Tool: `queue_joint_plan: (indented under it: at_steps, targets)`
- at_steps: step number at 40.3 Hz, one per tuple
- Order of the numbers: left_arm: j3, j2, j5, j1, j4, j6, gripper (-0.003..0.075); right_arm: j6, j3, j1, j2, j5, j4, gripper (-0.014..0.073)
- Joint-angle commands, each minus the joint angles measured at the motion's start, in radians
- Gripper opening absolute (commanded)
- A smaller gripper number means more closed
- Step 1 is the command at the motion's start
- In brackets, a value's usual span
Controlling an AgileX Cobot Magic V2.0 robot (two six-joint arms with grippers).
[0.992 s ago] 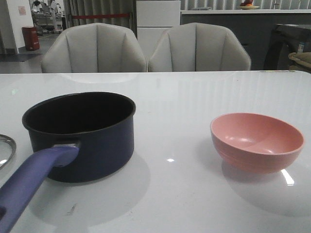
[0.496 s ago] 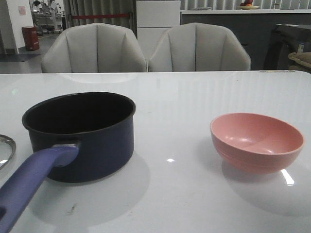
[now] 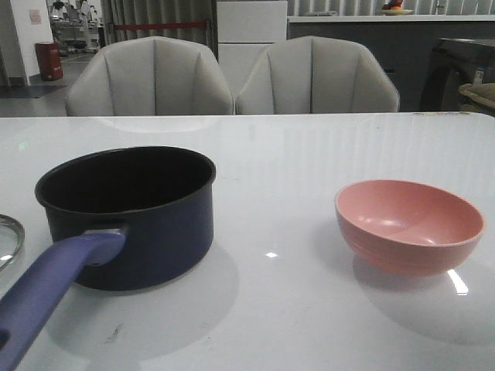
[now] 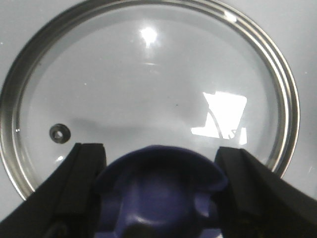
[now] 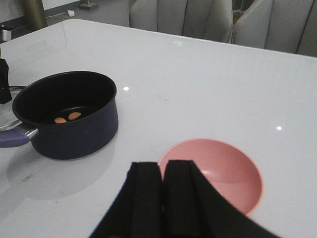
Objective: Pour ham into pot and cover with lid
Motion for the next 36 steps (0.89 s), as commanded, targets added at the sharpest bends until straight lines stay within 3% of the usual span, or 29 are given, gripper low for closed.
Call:
queue_joint_plan:
  at_steps: [1, 19, 29, 36]
  targets:
    - [-0.021, -0.079, 0.007, -0.004, -0.012, 0.0, 0.0121, -0.008, -0.026, 0.0, 0.003, -0.075, 0.002, 0.0132]
    - [-0.059, -0.135, 0.042, -0.004, -0.012, 0.006, 0.0121, -0.008, -0.026, 0.0, 0.003, -0.075, 0.002, 0.0132]
    - [-0.217, -0.154, 0.157, -0.009, -0.017, 0.006, 0.0121, -0.008, -0.026, 0.0, 0.003, -0.075, 0.002, 0.0132]
    - [-0.324, -0.154, 0.221, -0.065, -0.017, 0.027, 0.0121, -0.008, -0.026, 0.0, 0.003, -0.075, 0.002, 0.0132]
